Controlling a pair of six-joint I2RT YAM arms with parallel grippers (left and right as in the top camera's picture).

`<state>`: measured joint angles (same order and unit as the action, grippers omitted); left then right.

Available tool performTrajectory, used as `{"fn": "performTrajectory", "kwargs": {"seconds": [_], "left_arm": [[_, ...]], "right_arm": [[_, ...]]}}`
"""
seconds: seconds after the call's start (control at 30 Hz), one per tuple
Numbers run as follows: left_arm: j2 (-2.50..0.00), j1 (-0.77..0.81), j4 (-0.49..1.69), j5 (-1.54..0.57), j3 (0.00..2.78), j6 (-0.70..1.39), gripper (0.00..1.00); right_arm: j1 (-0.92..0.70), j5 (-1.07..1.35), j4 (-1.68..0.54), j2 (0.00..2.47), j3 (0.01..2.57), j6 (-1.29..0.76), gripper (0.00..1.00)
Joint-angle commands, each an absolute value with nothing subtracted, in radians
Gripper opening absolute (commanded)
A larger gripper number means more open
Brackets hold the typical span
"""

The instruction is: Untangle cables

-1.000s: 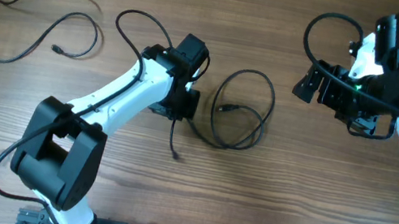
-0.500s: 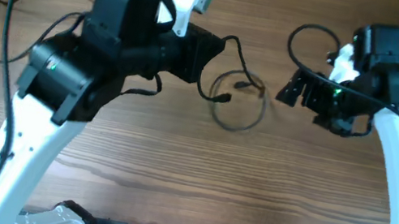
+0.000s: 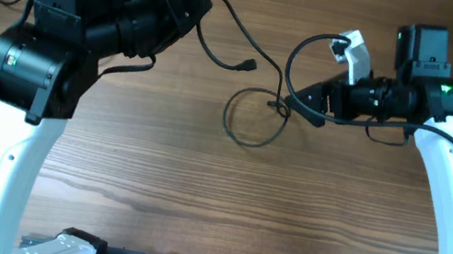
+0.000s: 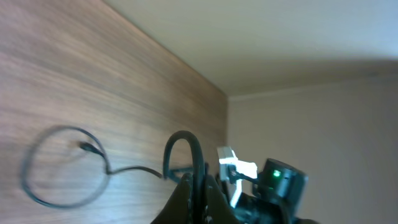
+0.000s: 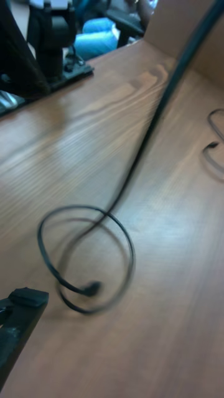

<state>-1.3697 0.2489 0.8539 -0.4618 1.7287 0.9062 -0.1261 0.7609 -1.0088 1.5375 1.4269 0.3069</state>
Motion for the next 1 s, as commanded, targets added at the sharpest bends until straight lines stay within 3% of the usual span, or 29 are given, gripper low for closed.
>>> {"fn": "performTrajectory", "kwargs": {"seconds": [0.0,0.27,0.43,0.53,0.57,0.6,0.67,0.73,0.83,0.87,0.97], "left_arm": [[-1.362,0.25,0.844,-0.591,1.732,1.1,0.04],[-1.361,0.25,0.738,-0.691,1.732,1.335,0.04],[-1.361,0.236,0.732,-0.644,1.732,1.336,0.04],[-1.361,0.203,0.768,-0.611,1.732,1.336,0.04],[-1.361,0.193,0.775,-0.596,1.732,1.336,0.04],[-1.361,0.181,0.776,-0.593,1.732,1.336,0.04],[-1.361,0.163,0.776,-0.593,1.732,1.336,0.04],[-1.361,0.159,0.775,-0.593,1.732,1.336,0.04],[-1.361,0.159,0.776,-0.569,1.732,1.317,0.04],[-1.361,0.159,0.779,-0.531,1.732,1.28,0.11],[-1.364,0.159,0.864,-0.344,1.732,1.104,1.0]], "right_arm": [[-0.18,0.809,-0.896,1.541,1.425,0.395,0.97],[-0.32,0.683,-0.709,1.57,1.425,0.33,0.85],[-0.317,0.643,-0.65,1.571,1.426,0.229,0.76],[-0.316,0.643,-0.64,1.571,1.427,0.204,0.62],[-0.317,0.643,-0.64,1.571,1.427,0.198,0.5],[-0.316,0.642,-0.641,1.571,1.427,0.188,0.31],[-0.317,0.643,-0.646,1.571,1.427,0.17,0.16],[-0.317,0.643,-0.645,1.571,1.427,0.15,0.04],[-0.316,0.643,-0.644,1.567,1.428,0.092,0.04],[-0.317,0.643,-0.645,1.56,1.433,0.055,0.04],[-0.316,0.643,-0.643,1.52,1.465,-0.11,0.04]]}}
